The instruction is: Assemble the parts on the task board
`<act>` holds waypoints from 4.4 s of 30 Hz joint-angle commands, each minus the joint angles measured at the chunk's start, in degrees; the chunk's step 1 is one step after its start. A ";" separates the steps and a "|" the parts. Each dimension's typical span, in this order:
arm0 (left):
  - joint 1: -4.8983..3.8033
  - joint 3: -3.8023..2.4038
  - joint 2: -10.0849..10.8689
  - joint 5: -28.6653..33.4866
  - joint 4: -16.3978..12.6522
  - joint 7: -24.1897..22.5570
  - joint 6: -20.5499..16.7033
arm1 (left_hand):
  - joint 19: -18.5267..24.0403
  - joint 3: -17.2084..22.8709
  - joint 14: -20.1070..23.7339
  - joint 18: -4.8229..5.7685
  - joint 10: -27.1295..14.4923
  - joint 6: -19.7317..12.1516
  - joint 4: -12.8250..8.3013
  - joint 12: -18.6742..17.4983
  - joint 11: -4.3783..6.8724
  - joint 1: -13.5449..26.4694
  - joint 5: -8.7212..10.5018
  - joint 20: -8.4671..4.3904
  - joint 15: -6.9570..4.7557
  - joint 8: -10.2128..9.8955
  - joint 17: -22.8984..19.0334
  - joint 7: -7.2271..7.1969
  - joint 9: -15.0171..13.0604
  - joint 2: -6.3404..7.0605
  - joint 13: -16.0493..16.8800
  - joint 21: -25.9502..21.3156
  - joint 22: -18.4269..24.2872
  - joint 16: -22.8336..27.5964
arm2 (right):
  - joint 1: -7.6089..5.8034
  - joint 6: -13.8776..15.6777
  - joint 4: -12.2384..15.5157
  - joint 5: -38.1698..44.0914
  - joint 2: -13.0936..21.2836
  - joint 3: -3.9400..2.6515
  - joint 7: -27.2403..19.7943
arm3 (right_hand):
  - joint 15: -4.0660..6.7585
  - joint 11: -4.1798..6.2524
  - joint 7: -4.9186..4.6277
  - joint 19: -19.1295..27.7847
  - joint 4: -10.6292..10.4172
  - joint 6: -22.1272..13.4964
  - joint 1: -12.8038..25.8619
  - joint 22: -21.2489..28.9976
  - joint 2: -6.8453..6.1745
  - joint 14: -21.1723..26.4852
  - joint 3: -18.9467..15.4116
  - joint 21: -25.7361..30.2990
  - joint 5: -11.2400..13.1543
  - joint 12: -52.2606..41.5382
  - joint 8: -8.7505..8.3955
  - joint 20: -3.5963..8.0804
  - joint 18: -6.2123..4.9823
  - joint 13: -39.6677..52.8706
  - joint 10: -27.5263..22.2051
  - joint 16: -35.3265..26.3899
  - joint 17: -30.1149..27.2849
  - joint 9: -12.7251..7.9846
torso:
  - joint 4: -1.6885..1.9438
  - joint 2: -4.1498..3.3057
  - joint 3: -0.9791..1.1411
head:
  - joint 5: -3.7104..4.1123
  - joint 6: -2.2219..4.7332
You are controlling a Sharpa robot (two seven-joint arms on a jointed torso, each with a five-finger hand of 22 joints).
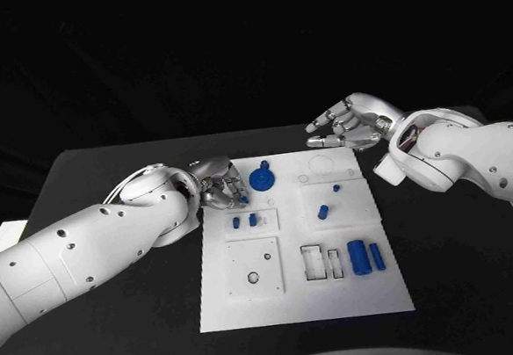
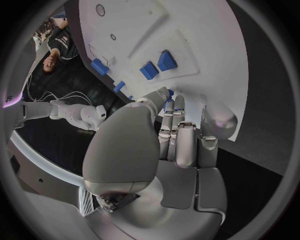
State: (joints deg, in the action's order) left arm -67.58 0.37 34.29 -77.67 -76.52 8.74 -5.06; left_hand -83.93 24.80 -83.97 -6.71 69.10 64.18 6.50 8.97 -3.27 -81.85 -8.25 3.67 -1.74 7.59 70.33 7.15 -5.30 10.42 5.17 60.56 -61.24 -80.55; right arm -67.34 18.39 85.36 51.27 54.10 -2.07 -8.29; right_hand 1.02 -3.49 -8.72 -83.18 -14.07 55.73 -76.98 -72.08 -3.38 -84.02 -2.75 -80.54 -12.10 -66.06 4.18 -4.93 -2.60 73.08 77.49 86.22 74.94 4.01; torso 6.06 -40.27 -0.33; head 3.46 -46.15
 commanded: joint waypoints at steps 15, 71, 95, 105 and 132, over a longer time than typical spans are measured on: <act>0.04 0.19 -1.21 -1.49 1.41 1.04 2.14 | -1.14 0.10 -2.58 0.47 0.52 0.47 0.15 -0.32 -0.11 0.59 0.09 0.17 0.19 -0.30 0.01 0.03 0.10 0.06 0.09 -0.19 -0.01 -0.40 | 0.05 -0.81 0.08 0.12 -0.05 -0.01 -0.50 | 0.00 0.07 0.31 0.34 -0.03 -0.05 0.03 0.03 0.68 -4.59 -0.41 0.36 -0.18 0.00 0.23 0.13 -1.09 0.02 -0.33 -0.29 9.36 0.05 | -0.01 -0.01 0.01 | -0.10 -0.07; 1.45 0.36 12.02 82.83 -9.30 -30.74 -6.32 | 10.83 -0.63 8.88 -3.71 -2.06 -5.04 -1.16 -0.15 -2.29 4.92 -0.67 2.63 2.44 -1.45 -24.46 2.73 1.37 -0.86 0.89 -25.06 19.75 12.35 | 1.93 -11.67 5.53 50.35 4.13 -0.02 17.28 | -0.51 -0.88 0.67 2.38 5.26 6.47 -7.76 8.31 -4.18 -3.35 13.31 6.04 4.92 59.41 -0.39 -0.10 -2.56 -55.50 -13.17 -6.63 1.82 -0.04 | 0.01 0.05 -0.16 | 3.63 2.11; 1.94 0.38 14.86 85.96 -12.33 -31.49 -6.82 | 10.92 -1.80 9.35 -3.75 -2.02 -4.68 -1.76 1.43 -2.09 4.71 -0.71 2.50 2.26 -1.09 -25.56 2.64 1.33 -1.32 1.44 -25.53 20.08 12.69 | 3.84 -14.74 7.59 55.02 2.78 -0.02 17.77 | -0.61 -1.05 0.61 2.33 5.85 7.43 -8.28 9.04 -4.45 -3.26 18.89 6.63 6.87 61.62 -0.36 -0.34 -2.68 -61.96 -11.39 -7.20 0.75 0.04 | 0.00 0.00 -0.13 | 3.49 1.90; 1.94 0.38 15.08 85.97 -12.36 -31.05 -7.16 | 10.89 -1.98 9.42 -3.74 -2.33 -4.85 -2.11 1.77 -2.12 4.38 -0.76 2.48 2.26 -1.10 -25.77 2.69 1.36 -1.47 1.56 -25.63 20.17 12.73 | 4.23 -16.37 7.29 54.80 2.12 -0.02 17.69 | -0.28 -0.66 1.04 2.20 6.23 9.12 -8.27 8.92 -3.92 -3.29 22.82 6.59 7.93 61.99 -0.14 -0.03 -2.66 -63.88 -9.64 -7.09 0.73 0.22 | 0.03 -0.02 -0.08 | 3.51 1.68; 1.93 0.39 15.23 85.87 -12.31 -30.17 -7.64 | 10.82 -2.38 9.60 -3.69 -3.30 -5.47 -2.73 2.44 -2.32 3.93 -0.79 2.51 2.38 -1.19 -26.32 2.93 1.44 -1.69 1.75 -25.84 20.33 12.82 | 4.94 -16.16 6.29 55.14 0.30 -0.02 18.00 | 0.18 -0.12 1.37 1.75 9.44 11.62 -6.66 7.90 -1.31 -3.43 32.81 6.01 9.30 62.34 -0.14 0.57 -2.44 -67.61 -6.59 -6.28 1.43 0.68 | 0.00 0.02 -0.07 | 3.60 0.93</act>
State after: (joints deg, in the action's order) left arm -65.64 0.79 49.50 8.03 -88.69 -21.48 -12.78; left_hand -73.28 22.59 -74.66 -9.81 66.15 58.95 3.95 11.16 -5.59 -77.57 -9.24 6.12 0.62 6.17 44.09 9.92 -3.93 8.98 6.83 34.94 -40.97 -68.06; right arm -62.94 3.49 91.58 105.93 54.69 -2.48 9.64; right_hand 0.83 -3.50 -7.36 -81.36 -4.74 66.95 -83.22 -64.11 -5.71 -83.81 29.71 -74.28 -2.73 -3.92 3.83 -4.51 -4.41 5.43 70.55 79.56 74.92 4.61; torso 6.08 -40.30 -0.37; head 7.02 -45.19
